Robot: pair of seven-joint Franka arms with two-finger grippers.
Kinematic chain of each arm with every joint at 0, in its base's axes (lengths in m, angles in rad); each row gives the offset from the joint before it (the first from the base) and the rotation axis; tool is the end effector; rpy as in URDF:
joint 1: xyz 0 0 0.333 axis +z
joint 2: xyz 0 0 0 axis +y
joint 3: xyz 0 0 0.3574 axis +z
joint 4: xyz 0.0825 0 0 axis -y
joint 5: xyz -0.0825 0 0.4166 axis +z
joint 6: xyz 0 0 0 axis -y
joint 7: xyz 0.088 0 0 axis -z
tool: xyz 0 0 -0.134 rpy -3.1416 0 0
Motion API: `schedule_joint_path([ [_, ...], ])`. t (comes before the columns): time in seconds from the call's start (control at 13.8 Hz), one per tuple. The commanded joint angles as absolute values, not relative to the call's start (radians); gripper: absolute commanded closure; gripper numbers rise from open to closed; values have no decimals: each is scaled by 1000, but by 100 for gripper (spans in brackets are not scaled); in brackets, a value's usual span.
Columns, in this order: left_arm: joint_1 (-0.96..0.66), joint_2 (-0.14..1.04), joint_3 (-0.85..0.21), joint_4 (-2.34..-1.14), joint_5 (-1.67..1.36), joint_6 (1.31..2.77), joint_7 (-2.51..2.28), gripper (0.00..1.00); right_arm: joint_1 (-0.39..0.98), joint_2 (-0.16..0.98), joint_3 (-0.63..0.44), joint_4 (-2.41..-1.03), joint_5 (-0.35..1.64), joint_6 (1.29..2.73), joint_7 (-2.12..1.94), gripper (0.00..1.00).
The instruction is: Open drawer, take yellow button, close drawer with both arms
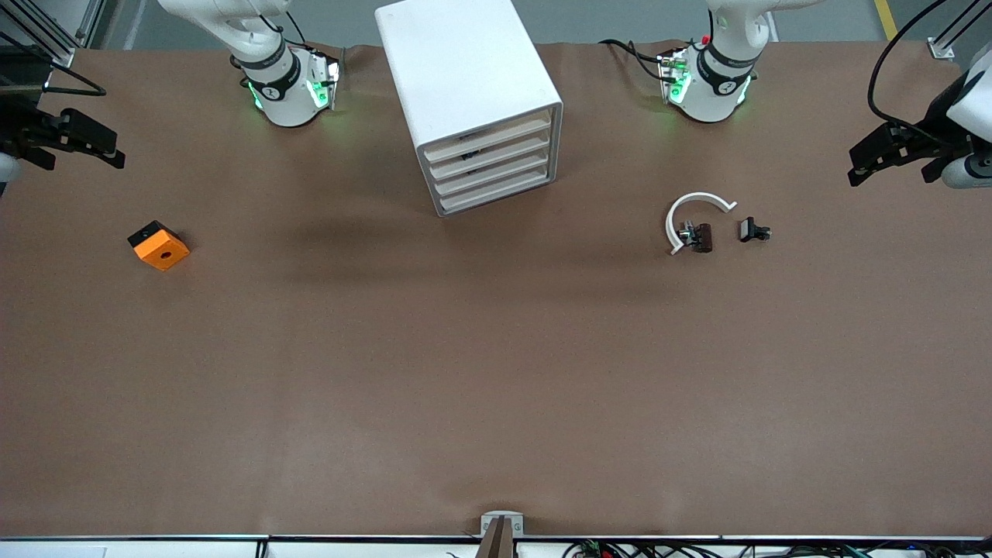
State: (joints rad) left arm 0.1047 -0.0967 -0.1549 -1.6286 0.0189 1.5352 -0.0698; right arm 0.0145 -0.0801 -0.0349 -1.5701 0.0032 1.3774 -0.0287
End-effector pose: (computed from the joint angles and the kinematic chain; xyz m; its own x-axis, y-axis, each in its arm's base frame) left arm 0.5487 -0.0295 0.6610 0.9998 0.0209 0.0045 0.0211 -0.9992 -0.0335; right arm 0.5345 -0.0113 0.6686 0.9936 0.0095 -0.1122 0.0085 -0.9999 -0.0092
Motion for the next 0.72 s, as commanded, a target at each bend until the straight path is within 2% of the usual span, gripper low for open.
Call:
schedule_joint_path([
  [0.0, 101, -94, -152, -1608, 35, 1514, -48, 0, 5, -80, -25, -1557, -5, 1365, -26, 0],
  [0.29, 86, -72, -155, -1592, 23, 1516, -67, 0, 5, -80, -25, -1557, -3, 1365, -26, 0],
  [0.65, 38, 75, -179, -1563, 21, 1532, -77, 0, 11, -77, -18, -1557, 8, 1370, -25, 0],
])
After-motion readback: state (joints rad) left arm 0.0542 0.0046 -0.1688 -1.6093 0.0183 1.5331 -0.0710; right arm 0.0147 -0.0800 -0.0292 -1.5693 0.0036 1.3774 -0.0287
